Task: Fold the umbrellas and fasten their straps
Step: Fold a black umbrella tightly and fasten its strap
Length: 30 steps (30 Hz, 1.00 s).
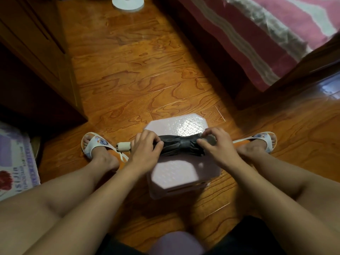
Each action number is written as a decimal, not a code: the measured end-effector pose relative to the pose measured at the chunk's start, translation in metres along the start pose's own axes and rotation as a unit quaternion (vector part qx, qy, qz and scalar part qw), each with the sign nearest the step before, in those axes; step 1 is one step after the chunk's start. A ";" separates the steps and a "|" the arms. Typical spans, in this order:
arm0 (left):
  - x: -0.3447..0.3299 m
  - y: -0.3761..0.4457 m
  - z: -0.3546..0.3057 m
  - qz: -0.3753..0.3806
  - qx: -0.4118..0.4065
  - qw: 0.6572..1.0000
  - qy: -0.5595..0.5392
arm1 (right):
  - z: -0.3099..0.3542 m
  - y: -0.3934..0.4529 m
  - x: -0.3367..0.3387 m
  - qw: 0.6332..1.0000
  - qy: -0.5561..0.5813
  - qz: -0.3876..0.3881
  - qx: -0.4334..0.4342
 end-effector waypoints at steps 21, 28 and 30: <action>0.008 0.013 -0.001 0.041 -0.060 0.997 -0.008 | 0.014 0.031 0.004 0.996 0.069 -0.036 -0.040; 0.004 0.006 -0.003 -0.014 0.037 0.996 -0.082 | 0.005 0.002 0.002 0.996 0.083 -0.033 -0.031; 0.004 -0.003 -0.001 0.000 0.038 0.993 -0.111 | 0.000 -0.004 -0.002 0.994 0.095 -0.031 -0.053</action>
Point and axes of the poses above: each hand's wrist, its own y-axis towards the middle knuckle, its own x-axis out of the back of the hand, z = x × y, the point moved 7 cm from there along y, towards the middle knuckle, and after that the axes turned 10 degrees about z, right-handed, at the moved point
